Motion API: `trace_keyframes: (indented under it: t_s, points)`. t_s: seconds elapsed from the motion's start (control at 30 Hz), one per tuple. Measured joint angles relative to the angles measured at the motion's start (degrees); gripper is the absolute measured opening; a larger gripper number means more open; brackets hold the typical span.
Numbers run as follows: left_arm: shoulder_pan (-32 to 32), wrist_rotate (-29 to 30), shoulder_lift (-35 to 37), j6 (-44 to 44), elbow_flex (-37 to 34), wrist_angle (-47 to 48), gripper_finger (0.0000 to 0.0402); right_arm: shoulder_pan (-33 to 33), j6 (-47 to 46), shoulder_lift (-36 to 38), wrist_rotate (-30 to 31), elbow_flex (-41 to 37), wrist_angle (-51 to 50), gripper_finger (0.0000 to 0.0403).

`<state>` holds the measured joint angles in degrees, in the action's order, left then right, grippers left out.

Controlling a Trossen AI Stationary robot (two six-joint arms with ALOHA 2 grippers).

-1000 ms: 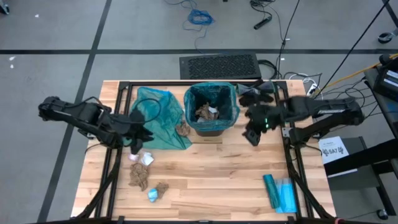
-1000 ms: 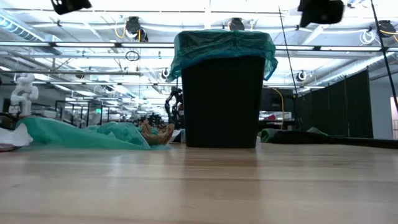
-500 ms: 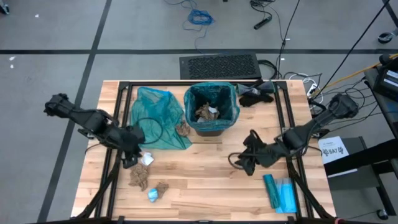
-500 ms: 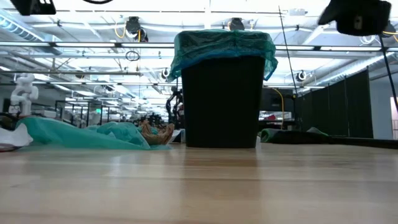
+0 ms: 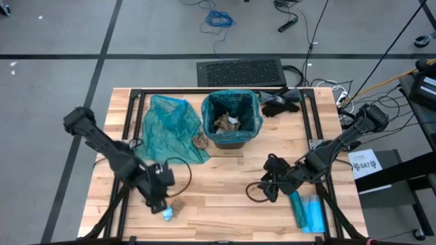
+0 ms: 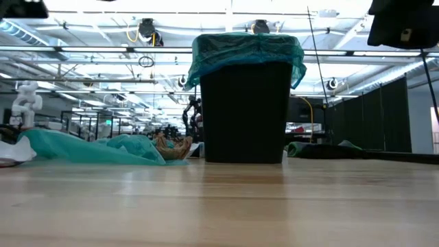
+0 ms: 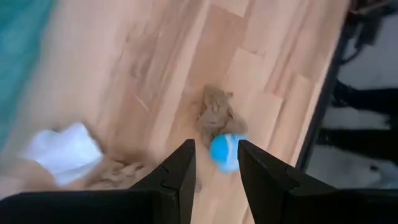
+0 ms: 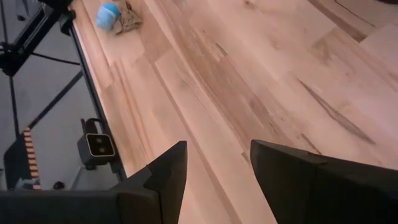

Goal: Place trash/remove bag and relplace
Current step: Put the blue trash bag into the trash bin

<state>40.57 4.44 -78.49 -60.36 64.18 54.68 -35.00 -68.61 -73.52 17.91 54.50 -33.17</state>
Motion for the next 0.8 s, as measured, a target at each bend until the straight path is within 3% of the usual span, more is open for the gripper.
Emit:
trace_keyframes:
  t_s: [0.47, 0.8]
  points:
    - [6.5, 0.1, -13.5, -31.4, 0.0, -11.2, 0.0118, 0.0, 5.9, 0.0, -0.8, 0.0, 0.1, 0.0169]
    - [7.6, -2.1, -19.4, -46.6, 0.0, -11.7, 0.0118, 0.0, 7.8, 0.0, -1.8, 0.0, 0.2, 0.0169]
